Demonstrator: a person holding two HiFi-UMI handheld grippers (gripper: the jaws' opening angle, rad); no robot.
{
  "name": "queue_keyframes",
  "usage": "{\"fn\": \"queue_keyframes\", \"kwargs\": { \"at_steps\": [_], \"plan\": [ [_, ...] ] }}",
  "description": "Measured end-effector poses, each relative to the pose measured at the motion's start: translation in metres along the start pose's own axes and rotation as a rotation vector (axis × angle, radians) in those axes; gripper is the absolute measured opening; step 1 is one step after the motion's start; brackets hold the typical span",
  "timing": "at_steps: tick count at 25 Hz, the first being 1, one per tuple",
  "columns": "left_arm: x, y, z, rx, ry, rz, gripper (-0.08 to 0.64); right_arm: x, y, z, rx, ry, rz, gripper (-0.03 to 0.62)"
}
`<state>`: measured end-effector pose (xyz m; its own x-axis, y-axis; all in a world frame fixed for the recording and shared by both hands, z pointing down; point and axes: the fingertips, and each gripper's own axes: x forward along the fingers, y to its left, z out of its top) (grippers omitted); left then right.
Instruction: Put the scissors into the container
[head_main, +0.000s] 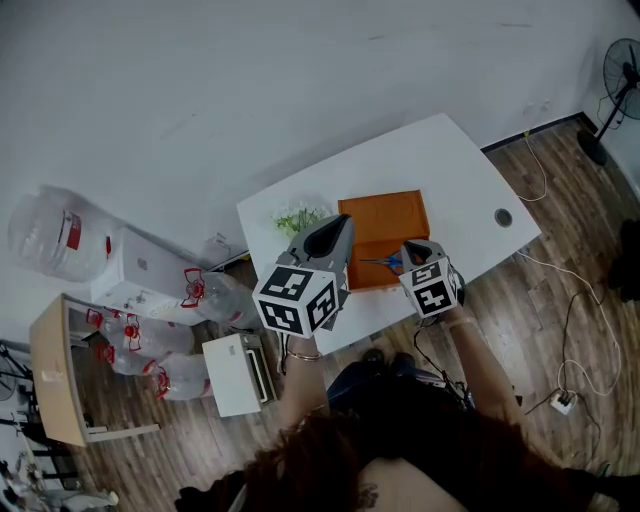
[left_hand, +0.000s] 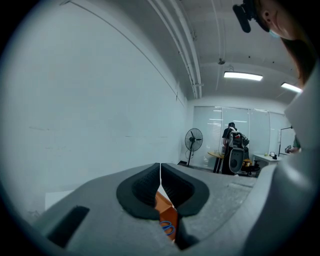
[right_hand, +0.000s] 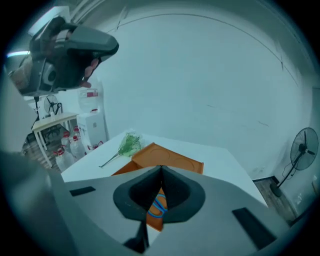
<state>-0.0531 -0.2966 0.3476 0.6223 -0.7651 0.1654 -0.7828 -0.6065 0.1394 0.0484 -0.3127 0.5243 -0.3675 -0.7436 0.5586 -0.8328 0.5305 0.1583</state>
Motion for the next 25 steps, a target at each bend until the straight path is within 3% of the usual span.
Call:
{"fn": "queue_keyframes", "kwargs": {
  "at_steps": [8, 16, 20, 25],
  "plan": [
    [0.003, -0.01, -0.003, 0.021, 0.002, -0.027, 0.02, -0.034, -0.003, 0.032, 0.095, -0.146, -0.04, -0.002],
    [0.003, -0.013, -0.004, 0.06, 0.008, -0.043, 0.02, -0.06, -0.016, 0.064, 0.219, -0.323, 0.012, -0.002],
    [0.004, -0.013, -0.004, 0.062, 0.005, -0.05, 0.02, -0.072, -0.02, 0.079, 0.215, -0.375, -0.003, -0.003],
    [0.006, -0.015, -0.011, 0.071, 0.018, -0.055, 0.02, -0.086, -0.018, 0.09, 0.278, -0.406, 0.032, -0.003]
  ]
}}
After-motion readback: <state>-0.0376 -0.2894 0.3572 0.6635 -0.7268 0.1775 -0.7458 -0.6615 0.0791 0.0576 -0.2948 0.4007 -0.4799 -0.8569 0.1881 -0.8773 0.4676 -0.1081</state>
